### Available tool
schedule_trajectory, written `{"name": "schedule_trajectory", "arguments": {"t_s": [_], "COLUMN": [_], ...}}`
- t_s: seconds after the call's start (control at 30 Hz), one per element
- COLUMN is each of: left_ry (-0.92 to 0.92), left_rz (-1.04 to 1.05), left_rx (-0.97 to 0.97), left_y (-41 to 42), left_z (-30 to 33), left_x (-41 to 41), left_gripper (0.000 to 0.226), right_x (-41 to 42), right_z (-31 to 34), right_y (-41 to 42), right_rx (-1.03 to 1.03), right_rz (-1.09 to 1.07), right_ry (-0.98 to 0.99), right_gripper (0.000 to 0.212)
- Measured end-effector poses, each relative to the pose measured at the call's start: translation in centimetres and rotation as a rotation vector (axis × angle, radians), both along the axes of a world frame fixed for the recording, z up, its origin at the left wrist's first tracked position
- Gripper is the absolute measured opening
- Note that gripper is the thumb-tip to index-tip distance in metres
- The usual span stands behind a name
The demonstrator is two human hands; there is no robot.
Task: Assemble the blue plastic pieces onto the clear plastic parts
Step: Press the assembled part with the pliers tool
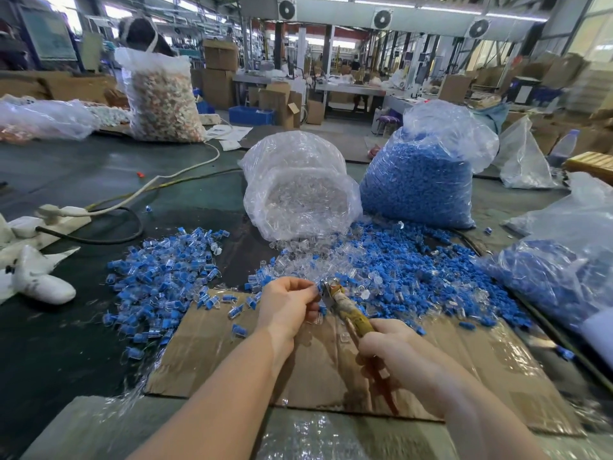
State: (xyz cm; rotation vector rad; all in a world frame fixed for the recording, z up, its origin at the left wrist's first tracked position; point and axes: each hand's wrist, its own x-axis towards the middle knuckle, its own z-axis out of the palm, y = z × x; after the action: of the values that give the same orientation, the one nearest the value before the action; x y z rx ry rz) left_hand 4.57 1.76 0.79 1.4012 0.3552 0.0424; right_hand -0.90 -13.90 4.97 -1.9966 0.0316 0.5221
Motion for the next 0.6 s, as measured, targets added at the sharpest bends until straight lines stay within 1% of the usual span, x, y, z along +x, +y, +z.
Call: {"name": "schedule_trajectory", "arguments": {"t_s": [0.1, 0.23, 0.3, 0.4, 0.53, 0.6], "left_ry": [-0.011, -0.013, -0.009, -0.011, -0.022, -0.027], "left_rz": [0.016, 0.043, 0.05, 0.069, 0.089, 0.088], "left_rx": [0.04, 0.01, -0.003, 0.003, -0.011, -0.006], "left_y": [-0.07, -0.19, -0.24, -0.39, -0.4, -0.32], "left_z": [0.07, 0.12, 0.17, 0.24, 0.47, 0.62], "left_x": [-0.11, -0.34, -0.42, -0.53, -0.79, -0.84], "left_gripper": [0.005, 0.005, 0.004, 0.005, 0.005, 0.005], "right_x": [-0.03, -0.36, -0.51, -0.44, -0.58, -0.65], "right_z": [0.04, 0.52, 0.77, 0.62, 0.88, 1.01], "right_y": [0.0, 0.21, 0.22, 0.12, -0.09, -0.02], "right_rx": [-0.006, -0.039, -0.029, -0.015, 0.031, 0.011], "right_rz": [0.023, 0.048, 0.056, 0.077, 0.08, 0.091], "right_ry": [0.005, 0.001, 0.012, 0.008, 0.04, 0.033], "right_gripper": [0.014, 0.008, 0.018, 0.011, 0.013, 0.013]}}
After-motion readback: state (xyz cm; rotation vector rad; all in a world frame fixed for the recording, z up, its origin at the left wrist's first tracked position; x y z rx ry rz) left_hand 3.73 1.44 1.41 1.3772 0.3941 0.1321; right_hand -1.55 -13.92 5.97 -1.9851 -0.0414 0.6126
